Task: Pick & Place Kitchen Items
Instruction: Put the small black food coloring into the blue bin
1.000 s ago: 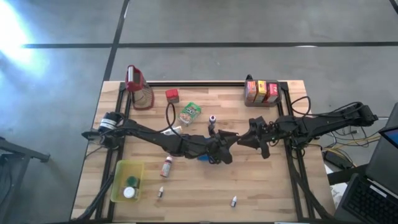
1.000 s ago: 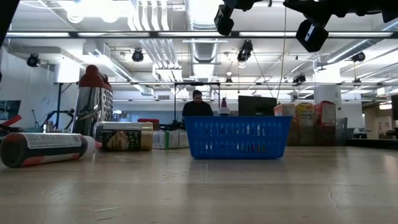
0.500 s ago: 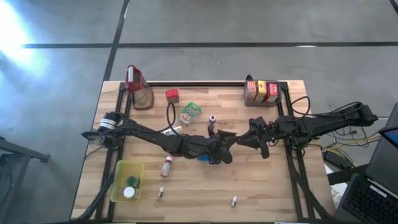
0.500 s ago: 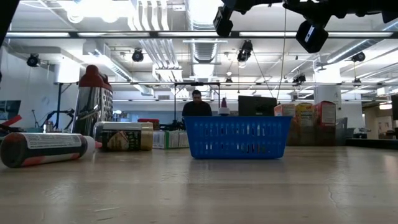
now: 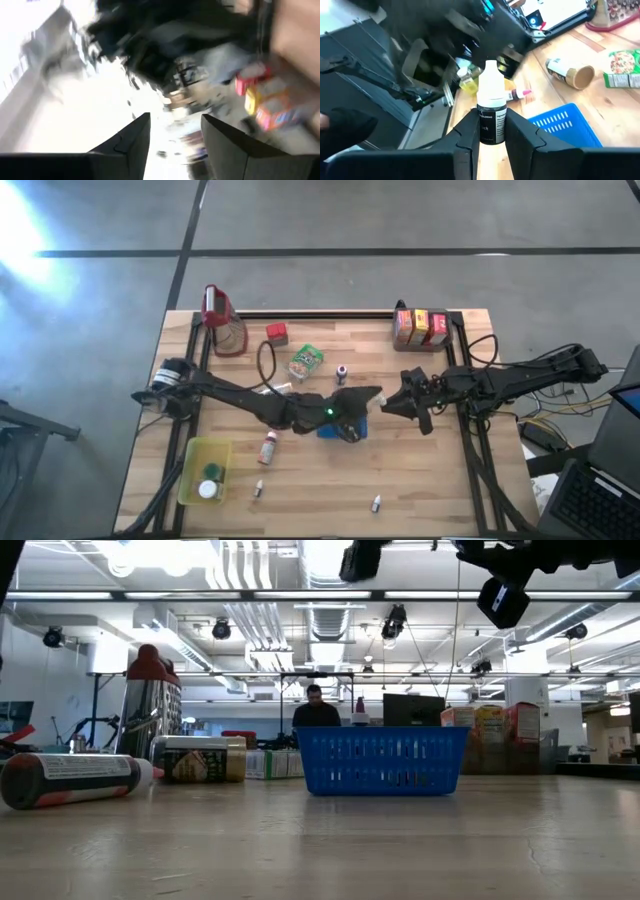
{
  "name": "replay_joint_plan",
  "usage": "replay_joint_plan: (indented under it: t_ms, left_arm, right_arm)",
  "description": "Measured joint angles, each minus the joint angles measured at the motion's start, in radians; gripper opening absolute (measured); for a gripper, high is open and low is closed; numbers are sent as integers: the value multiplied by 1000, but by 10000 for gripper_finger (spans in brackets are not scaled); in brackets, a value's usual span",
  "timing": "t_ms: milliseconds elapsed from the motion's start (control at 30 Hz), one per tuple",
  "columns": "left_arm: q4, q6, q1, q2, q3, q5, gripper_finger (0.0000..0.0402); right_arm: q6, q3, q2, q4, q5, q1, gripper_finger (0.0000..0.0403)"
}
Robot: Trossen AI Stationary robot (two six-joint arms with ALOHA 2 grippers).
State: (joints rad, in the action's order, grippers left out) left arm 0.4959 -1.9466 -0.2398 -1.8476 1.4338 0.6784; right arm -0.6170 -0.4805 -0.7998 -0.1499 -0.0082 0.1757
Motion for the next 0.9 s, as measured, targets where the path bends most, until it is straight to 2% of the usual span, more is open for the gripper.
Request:
replay_joint_plan:
  t_ms: [67, 167, 267, 333, 467, 633, 733, 900]
  left_arm:
    - [-11, 205, 0, 37, 0, 2, 183]
    - [-101, 597, 9, 104, 0, -14, 183]
    - [-331, 942, 32, 170, 0, -81, 181]
    - [-480, 1170, 53, 199, 0, -169, 182]
    - [-676, 1527, 82, 224, 0, -256, 181]
    - [-788, 1814, 84, 199, 0, -285, 181]
    - [-846, 1870, 84, 184, 9, -394, 181]
    - [-845, 2074, 95, 180, 32, -555, 179]
  right_arm:
    - [0, 0, 0, 19, 0, 0, 69]
    - [8, 0, -1, 37, 0, 0, 72]
    - [50, 0, -1, 44, -5, 1, 68]
    - [92, 0, -1, 50, -28, 1, 64]
    - [155, 0, -1, 118, -47, 2, 63]
    - [173, 0, -37, 224, -38, 2, 64]
    - [188, 0, -88, 242, -37, 2, 65]
    - [232, 0, -187, 232, -37, 10, 65]
